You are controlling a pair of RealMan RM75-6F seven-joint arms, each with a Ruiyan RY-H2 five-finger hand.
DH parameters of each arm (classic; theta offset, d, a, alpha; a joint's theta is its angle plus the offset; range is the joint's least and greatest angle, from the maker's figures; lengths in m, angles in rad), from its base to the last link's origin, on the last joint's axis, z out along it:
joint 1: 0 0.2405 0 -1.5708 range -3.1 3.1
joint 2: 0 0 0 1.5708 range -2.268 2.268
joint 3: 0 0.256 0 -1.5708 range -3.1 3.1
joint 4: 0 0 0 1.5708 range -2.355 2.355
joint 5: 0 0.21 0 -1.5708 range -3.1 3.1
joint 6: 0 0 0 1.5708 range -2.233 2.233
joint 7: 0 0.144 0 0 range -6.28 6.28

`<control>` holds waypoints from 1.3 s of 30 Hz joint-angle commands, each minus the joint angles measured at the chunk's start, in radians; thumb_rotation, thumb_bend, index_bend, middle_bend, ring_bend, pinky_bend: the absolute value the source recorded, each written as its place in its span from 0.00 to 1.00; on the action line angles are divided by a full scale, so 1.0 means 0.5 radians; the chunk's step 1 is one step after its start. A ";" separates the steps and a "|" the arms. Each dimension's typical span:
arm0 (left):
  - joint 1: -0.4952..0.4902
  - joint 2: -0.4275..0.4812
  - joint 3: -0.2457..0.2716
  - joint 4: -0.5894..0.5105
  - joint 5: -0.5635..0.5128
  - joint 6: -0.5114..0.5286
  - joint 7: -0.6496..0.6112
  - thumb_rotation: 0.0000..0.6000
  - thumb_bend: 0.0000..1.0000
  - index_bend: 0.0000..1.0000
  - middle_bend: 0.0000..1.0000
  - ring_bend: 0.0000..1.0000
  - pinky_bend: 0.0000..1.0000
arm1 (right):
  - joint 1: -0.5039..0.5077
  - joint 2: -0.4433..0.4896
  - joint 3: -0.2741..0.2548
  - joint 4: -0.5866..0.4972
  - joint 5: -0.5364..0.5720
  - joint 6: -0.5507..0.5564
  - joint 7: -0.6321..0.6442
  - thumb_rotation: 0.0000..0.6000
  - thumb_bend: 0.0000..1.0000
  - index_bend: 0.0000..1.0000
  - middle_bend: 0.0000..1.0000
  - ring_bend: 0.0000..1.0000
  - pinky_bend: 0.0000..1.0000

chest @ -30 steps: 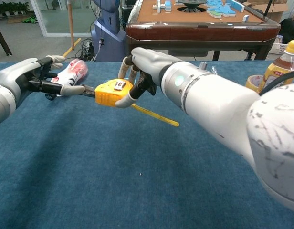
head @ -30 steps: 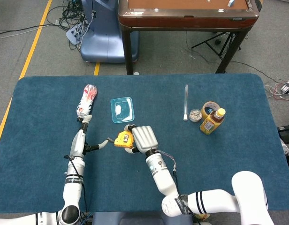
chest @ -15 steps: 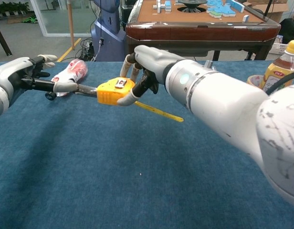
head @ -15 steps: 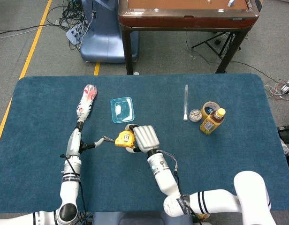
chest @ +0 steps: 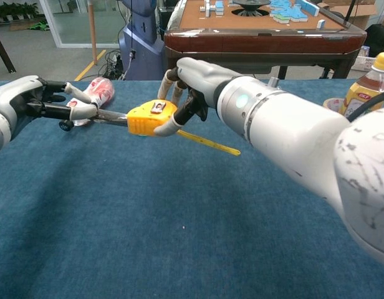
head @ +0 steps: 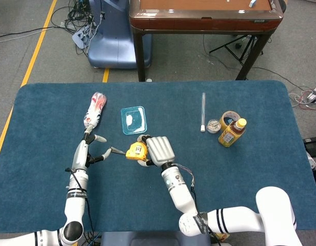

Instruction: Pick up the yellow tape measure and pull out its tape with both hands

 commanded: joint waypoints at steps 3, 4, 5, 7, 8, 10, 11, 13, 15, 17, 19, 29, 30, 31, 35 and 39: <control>-0.001 0.007 -0.001 0.000 -0.005 -0.015 -0.014 1.00 0.28 0.51 0.00 0.00 0.00 | 0.002 0.002 0.002 0.006 -0.001 -0.005 0.009 1.00 0.77 0.87 0.81 0.78 0.52; -0.002 0.007 0.000 0.002 -0.005 -0.017 -0.017 1.00 0.29 0.52 0.00 0.00 0.00 | 0.003 0.002 0.002 0.009 -0.002 -0.005 0.010 1.00 0.77 0.86 0.81 0.78 0.52; -0.003 0.006 0.000 0.003 -0.004 -0.018 -0.021 1.00 0.29 0.53 0.00 0.00 0.00 | 0.004 0.003 0.003 0.008 -0.001 -0.007 0.012 1.00 0.77 0.87 0.81 0.78 0.52; -0.004 0.007 0.001 0.005 -0.002 -0.023 -0.028 1.00 0.30 0.54 0.00 0.00 0.00 | 0.004 0.004 0.005 0.010 -0.003 -0.006 0.016 1.00 0.77 0.87 0.81 0.78 0.52; -0.005 0.009 0.003 0.007 -0.003 -0.027 -0.027 1.00 0.31 0.55 0.00 0.00 0.00 | 0.005 0.004 0.005 0.012 -0.003 -0.006 0.016 1.00 0.77 0.87 0.81 0.78 0.52; -0.006 0.013 0.003 0.008 -0.008 -0.037 -0.030 1.00 0.32 0.56 0.00 0.00 0.00 | 0.005 0.005 0.008 0.011 0.000 -0.008 0.021 1.00 0.77 0.87 0.81 0.78 0.52; -0.006 0.014 0.002 0.009 -0.008 -0.038 -0.036 1.00 0.33 0.56 0.00 0.00 0.00 | 0.007 0.005 0.007 0.015 0.000 -0.006 0.019 1.00 0.77 0.87 0.81 0.78 0.52; -0.004 0.015 0.001 0.009 -0.008 -0.042 -0.050 1.00 0.35 0.55 0.00 0.00 0.00 | 0.007 0.006 0.007 0.014 0.006 -0.012 0.022 1.00 0.77 0.87 0.81 0.78 0.52; -0.004 0.022 0.001 0.006 -0.014 -0.058 -0.061 1.00 0.37 0.54 0.00 0.00 0.00 | 0.009 0.006 0.005 0.017 0.005 -0.017 0.023 1.00 0.77 0.87 0.81 0.78 0.52; -0.005 0.028 0.004 0.005 -0.017 -0.068 -0.064 1.00 0.40 0.53 0.00 0.00 0.00 | 0.011 0.006 0.005 0.018 0.003 -0.019 0.027 1.00 0.77 0.87 0.81 0.79 0.52; -0.007 0.027 0.004 0.007 -0.017 -0.070 -0.068 1.00 0.43 0.53 0.00 0.00 0.00 | 0.012 0.007 0.006 0.018 0.004 -0.021 0.031 1.00 0.77 0.87 0.81 0.79 0.52; -0.006 0.028 0.007 0.013 -0.002 -0.059 -0.092 1.00 0.53 0.55 0.00 0.00 0.00 | 0.009 0.020 0.002 0.014 0.007 -0.021 0.039 1.00 0.77 0.87 0.81 0.79 0.52; -0.005 0.027 0.007 0.014 0.002 -0.055 -0.095 1.00 0.53 0.55 0.00 0.00 0.00 | 0.008 0.024 0.001 0.010 0.007 -0.023 0.040 1.00 0.77 0.87 0.81 0.79 0.52; -0.003 0.026 0.006 0.014 0.008 -0.048 -0.100 1.00 0.53 0.55 0.00 0.00 0.00 | 0.007 0.028 -0.001 0.004 0.005 -0.024 0.042 1.00 0.77 0.87 0.81 0.79 0.52; 0.000 0.024 0.008 0.033 0.034 -0.026 -0.105 1.00 0.53 0.54 0.00 0.00 0.00 | -0.005 0.053 -0.018 -0.027 -0.003 -0.028 0.047 1.00 0.77 0.87 0.81 0.79 0.52; 0.010 0.027 0.004 0.040 0.049 -0.007 -0.121 1.00 0.53 0.53 0.00 0.00 0.00 | -0.018 0.092 -0.026 -0.069 0.009 -0.047 0.056 1.00 0.77 0.87 0.81 0.79 0.52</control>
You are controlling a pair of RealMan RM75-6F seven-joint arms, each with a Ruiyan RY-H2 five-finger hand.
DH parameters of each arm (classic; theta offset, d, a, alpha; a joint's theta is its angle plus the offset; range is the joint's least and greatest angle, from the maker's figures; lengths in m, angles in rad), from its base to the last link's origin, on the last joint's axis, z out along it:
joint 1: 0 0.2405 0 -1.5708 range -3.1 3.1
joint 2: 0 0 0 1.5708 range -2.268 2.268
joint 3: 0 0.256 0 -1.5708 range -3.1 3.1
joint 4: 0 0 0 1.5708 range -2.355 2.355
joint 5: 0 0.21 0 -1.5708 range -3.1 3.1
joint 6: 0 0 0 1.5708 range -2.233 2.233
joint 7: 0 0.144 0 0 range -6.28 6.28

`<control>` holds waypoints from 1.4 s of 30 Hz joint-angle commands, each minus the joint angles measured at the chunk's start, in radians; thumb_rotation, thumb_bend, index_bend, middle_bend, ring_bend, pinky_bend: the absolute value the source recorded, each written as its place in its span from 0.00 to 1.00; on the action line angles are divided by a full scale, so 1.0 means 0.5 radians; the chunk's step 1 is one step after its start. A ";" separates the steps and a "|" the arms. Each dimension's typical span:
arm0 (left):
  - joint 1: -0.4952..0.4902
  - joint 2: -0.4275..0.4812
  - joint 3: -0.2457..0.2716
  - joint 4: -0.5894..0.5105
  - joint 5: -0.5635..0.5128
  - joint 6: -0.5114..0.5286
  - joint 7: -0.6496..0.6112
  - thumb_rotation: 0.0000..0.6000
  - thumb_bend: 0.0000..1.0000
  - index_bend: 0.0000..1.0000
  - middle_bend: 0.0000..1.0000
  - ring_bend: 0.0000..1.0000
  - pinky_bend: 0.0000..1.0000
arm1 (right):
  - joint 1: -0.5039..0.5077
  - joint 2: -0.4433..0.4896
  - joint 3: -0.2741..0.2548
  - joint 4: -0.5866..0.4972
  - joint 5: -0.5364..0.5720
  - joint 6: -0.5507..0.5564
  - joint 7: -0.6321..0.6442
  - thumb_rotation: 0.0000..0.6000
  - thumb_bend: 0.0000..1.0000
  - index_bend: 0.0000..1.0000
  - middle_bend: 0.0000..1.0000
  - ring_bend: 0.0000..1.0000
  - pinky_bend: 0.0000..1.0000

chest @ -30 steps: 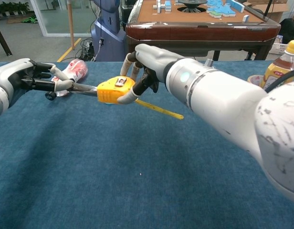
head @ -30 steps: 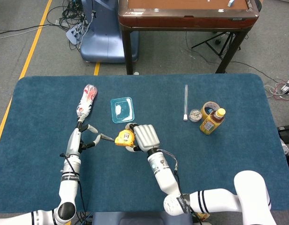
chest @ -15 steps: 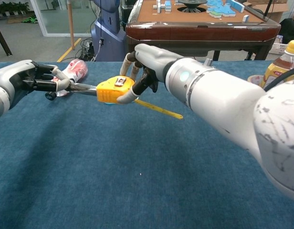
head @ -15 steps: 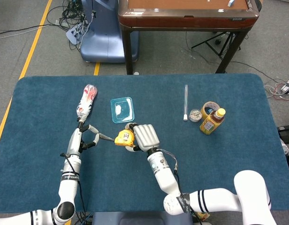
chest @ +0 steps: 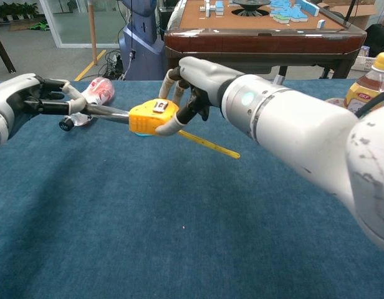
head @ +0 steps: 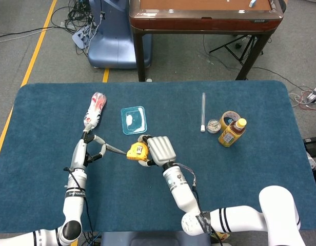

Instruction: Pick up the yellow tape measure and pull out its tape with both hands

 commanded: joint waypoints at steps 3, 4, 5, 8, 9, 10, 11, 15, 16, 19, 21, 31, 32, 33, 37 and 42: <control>0.015 0.006 0.003 0.005 0.027 0.031 -0.009 1.00 0.53 0.53 0.00 0.00 0.00 | -0.020 0.054 -0.009 -0.050 0.005 -0.015 0.017 1.00 0.77 0.87 0.81 0.79 0.52; 0.022 0.009 0.007 0.007 0.037 0.042 -0.012 1.00 0.53 0.53 0.00 0.00 0.00 | -0.025 0.069 -0.015 -0.062 0.005 -0.016 0.019 1.00 0.77 0.87 0.81 0.79 0.52; 0.028 0.012 0.008 0.010 0.040 0.048 -0.014 1.00 0.53 0.53 0.00 0.00 0.00 | -0.030 0.079 -0.017 -0.071 0.003 -0.016 0.023 1.00 0.77 0.87 0.81 0.79 0.52; 0.045 0.031 -0.003 0.017 0.027 0.044 -0.038 1.00 0.53 0.52 0.00 0.00 0.00 | -0.044 0.119 -0.037 -0.098 -0.002 -0.024 0.029 1.00 0.77 0.87 0.81 0.79 0.52; 0.048 0.039 -0.006 0.016 0.021 0.037 -0.045 1.00 0.53 0.52 0.00 0.00 0.00 | -0.049 0.131 -0.045 -0.105 -0.006 -0.028 0.029 1.00 0.77 0.87 0.81 0.79 0.52; 0.051 0.047 -0.009 0.017 0.019 0.032 -0.050 1.00 0.53 0.52 0.00 0.00 0.00 | -0.055 0.144 -0.054 -0.113 -0.008 -0.030 0.033 1.00 0.77 0.87 0.81 0.79 0.52; 0.055 0.055 -0.007 0.024 0.021 0.031 -0.048 1.00 0.53 0.52 0.00 0.00 0.00 | -0.064 0.161 -0.064 -0.127 -0.012 -0.035 0.042 1.00 0.77 0.87 0.81 0.79 0.52; 0.066 0.074 -0.012 0.049 0.019 0.032 -0.055 1.00 0.53 0.51 0.00 0.00 0.00 | -0.092 0.224 -0.098 -0.177 -0.033 -0.057 0.069 1.00 0.77 0.87 0.81 0.79 0.52; 0.070 0.081 -0.013 0.058 0.021 0.034 -0.058 1.00 0.53 0.51 0.00 0.00 0.00 | -0.100 0.245 -0.110 -0.189 -0.043 -0.056 0.071 1.00 0.77 0.87 0.81 0.79 0.52; 0.081 0.096 -0.025 0.071 0.015 0.034 -0.075 1.00 0.53 0.51 0.00 0.00 0.00 | -0.119 0.290 -0.132 -0.227 -0.059 -0.064 0.086 1.00 0.77 0.87 0.81 0.79 0.52; 0.090 0.111 -0.031 0.071 0.017 0.034 -0.089 1.00 0.53 0.51 0.00 0.00 0.00 | -0.136 0.325 -0.152 -0.251 -0.074 -0.065 0.095 1.00 0.77 0.87 0.81 0.79 0.52; 0.113 0.142 -0.046 0.077 0.025 0.053 -0.110 1.00 0.52 0.50 0.00 0.00 0.00 | -0.226 0.468 -0.227 -0.342 -0.157 -0.065 0.193 1.00 0.77 0.88 0.82 0.80 0.52; 0.113 0.146 -0.051 0.080 0.022 0.052 -0.112 1.00 0.52 0.50 0.00 0.00 0.00 | -0.235 0.482 -0.232 -0.353 -0.166 -0.063 0.205 1.00 0.77 0.88 0.82 0.80 0.52; 0.114 0.149 -0.053 0.082 0.021 0.051 -0.113 1.00 0.52 0.50 0.00 0.00 0.00 | -0.241 0.494 -0.240 -0.359 -0.173 -0.062 0.207 1.00 0.77 0.88 0.82 0.80 0.52; 0.124 0.166 -0.061 0.090 0.014 0.053 -0.121 1.00 0.52 0.50 0.00 0.00 0.00 | -0.276 0.545 -0.261 -0.387 -0.200 -0.051 0.237 1.00 0.77 0.88 0.82 0.80 0.52; 0.140 0.192 -0.072 0.082 0.010 0.055 -0.143 1.00 0.52 0.50 0.00 0.00 0.00 | -0.312 0.598 -0.287 -0.415 -0.229 -0.045 0.267 1.00 0.77 0.88 0.82 0.80 0.52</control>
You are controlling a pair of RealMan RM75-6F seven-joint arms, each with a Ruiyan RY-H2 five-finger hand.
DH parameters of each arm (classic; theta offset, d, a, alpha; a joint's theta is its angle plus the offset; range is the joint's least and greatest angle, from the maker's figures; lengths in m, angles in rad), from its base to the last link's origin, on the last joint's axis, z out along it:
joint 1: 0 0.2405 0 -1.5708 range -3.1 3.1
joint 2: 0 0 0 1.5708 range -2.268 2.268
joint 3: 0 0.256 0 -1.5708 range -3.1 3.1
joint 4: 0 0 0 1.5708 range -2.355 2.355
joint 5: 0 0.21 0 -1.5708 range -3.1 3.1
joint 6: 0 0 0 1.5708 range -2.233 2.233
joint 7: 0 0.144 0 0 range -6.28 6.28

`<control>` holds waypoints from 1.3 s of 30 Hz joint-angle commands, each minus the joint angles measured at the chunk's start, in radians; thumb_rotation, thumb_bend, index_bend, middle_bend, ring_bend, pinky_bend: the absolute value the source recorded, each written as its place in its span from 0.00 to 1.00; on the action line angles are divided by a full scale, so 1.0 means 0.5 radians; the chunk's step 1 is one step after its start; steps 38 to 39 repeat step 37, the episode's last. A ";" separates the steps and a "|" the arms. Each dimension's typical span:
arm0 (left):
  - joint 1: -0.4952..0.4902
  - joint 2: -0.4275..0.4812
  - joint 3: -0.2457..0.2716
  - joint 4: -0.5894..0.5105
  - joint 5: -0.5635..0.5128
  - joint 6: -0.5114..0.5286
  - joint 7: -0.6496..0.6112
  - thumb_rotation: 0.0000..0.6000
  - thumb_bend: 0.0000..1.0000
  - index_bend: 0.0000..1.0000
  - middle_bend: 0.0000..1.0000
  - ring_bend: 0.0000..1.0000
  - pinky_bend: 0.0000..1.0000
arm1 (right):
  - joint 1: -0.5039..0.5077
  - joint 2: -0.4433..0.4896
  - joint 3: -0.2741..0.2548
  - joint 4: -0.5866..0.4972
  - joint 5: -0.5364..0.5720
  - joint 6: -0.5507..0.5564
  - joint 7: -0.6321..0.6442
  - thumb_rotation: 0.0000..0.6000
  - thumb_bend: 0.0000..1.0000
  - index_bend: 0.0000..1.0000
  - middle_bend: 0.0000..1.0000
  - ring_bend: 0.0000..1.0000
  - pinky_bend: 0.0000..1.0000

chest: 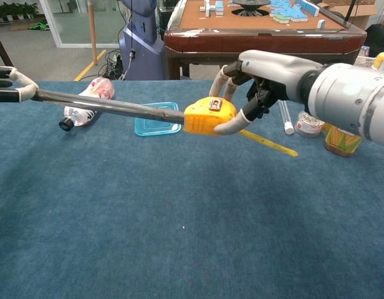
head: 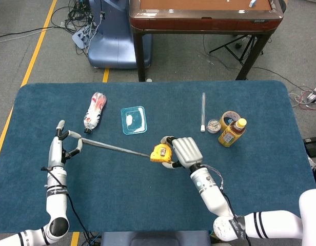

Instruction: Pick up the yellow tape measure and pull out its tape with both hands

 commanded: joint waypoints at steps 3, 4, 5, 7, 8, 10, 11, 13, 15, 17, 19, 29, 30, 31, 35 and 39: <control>0.014 0.022 -0.011 -0.012 0.000 -0.002 -0.026 1.00 0.52 0.50 0.00 0.00 0.00 | -0.039 0.050 -0.020 -0.023 -0.015 -0.002 0.047 1.00 0.77 0.88 0.82 0.80 0.52; 0.018 0.027 -0.014 -0.015 0.002 -0.004 -0.039 1.00 0.52 0.50 0.00 0.00 0.00 | -0.050 0.062 -0.019 -0.025 -0.012 -0.009 0.072 1.00 0.77 0.88 0.82 0.80 0.52; 0.021 0.030 -0.016 -0.019 0.003 -0.005 -0.048 1.00 0.52 0.50 0.00 0.00 0.00 | -0.058 0.071 -0.019 -0.024 -0.008 -0.017 0.090 1.00 0.77 0.88 0.82 0.80 0.52; 0.027 0.037 -0.018 -0.025 0.007 -0.010 -0.067 1.00 0.52 0.50 0.00 0.00 0.00 | -0.074 0.094 -0.017 -0.022 0.005 -0.045 0.137 1.00 0.77 0.88 0.82 0.80 0.52; 0.029 0.039 -0.018 -0.026 0.010 -0.012 -0.075 1.00 0.52 0.50 0.00 0.00 0.00 | -0.079 0.102 -0.016 -0.020 0.009 -0.057 0.154 1.00 0.77 0.88 0.82 0.80 0.52; 0.032 0.043 -0.017 -0.027 0.010 -0.017 -0.084 1.00 0.52 0.50 0.00 0.00 0.00 | -0.089 0.117 -0.012 -0.016 0.020 -0.086 0.195 1.00 0.77 0.88 0.82 0.80 0.52; 0.032 0.044 -0.017 -0.026 0.010 -0.019 -0.086 1.00 0.52 0.50 0.00 0.00 0.00 | -0.093 0.126 -0.011 -0.015 0.024 -0.101 0.215 1.00 0.77 0.88 0.82 0.80 0.52; 0.032 0.044 -0.019 -0.022 0.008 -0.020 -0.092 1.00 0.52 0.50 0.00 0.00 0.00 | -0.102 0.139 -0.014 0.000 0.021 -0.121 0.243 1.00 0.77 0.88 0.82 0.80 0.52; 0.031 0.045 -0.021 -0.014 0.007 -0.021 -0.095 1.00 0.52 0.50 0.00 0.00 0.00 | -0.112 0.156 -0.013 -0.006 0.017 -0.149 0.286 1.00 0.77 0.88 0.82 0.80 0.52; 0.030 0.046 -0.025 -0.006 0.003 -0.026 -0.101 1.00 0.52 0.50 0.00 0.00 0.00 | -0.121 0.174 -0.022 -0.008 0.005 -0.164 0.307 1.00 0.77 0.88 0.82 0.80 0.52; 0.032 0.050 -0.028 0.002 -0.001 -0.033 -0.114 1.00 0.52 0.50 0.00 0.00 0.00 | -0.131 0.191 -0.029 -0.014 -0.006 -0.175 0.327 1.00 0.77 0.88 0.82 0.80 0.52; 0.039 0.065 -0.034 0.020 -0.006 -0.044 -0.139 1.00 0.52 0.50 0.00 0.00 0.00 | -0.205 0.275 -0.099 -0.061 -0.087 -0.158 0.376 1.00 0.77 0.88 0.82 0.81 0.52; 0.040 0.068 -0.034 0.020 -0.006 -0.044 -0.139 1.00 0.52 0.50 0.00 0.00 0.00 | -0.214 0.283 -0.105 -0.066 -0.094 -0.154 0.382 1.00 0.77 0.88 0.82 0.81 0.52; 0.040 0.069 -0.034 0.020 -0.006 -0.042 -0.138 1.00 0.52 0.49 0.00 0.00 0.00 | -0.227 0.295 -0.111 -0.074 -0.101 -0.148 0.393 1.00 0.77 0.88 0.82 0.81 0.52; 0.042 0.069 -0.030 0.014 -0.005 -0.035 -0.136 1.00 0.52 0.49 0.00 0.00 0.00 | -0.255 0.322 -0.124 -0.088 -0.127 -0.141 0.417 1.00 0.77 0.88 0.82 0.81 0.52; 0.043 0.068 -0.029 0.008 -0.006 -0.034 -0.138 1.00 0.52 0.49 0.00 0.00 0.00 | -0.264 0.330 -0.127 -0.093 -0.141 -0.137 0.424 1.00 0.77 0.88 0.82 0.81 0.52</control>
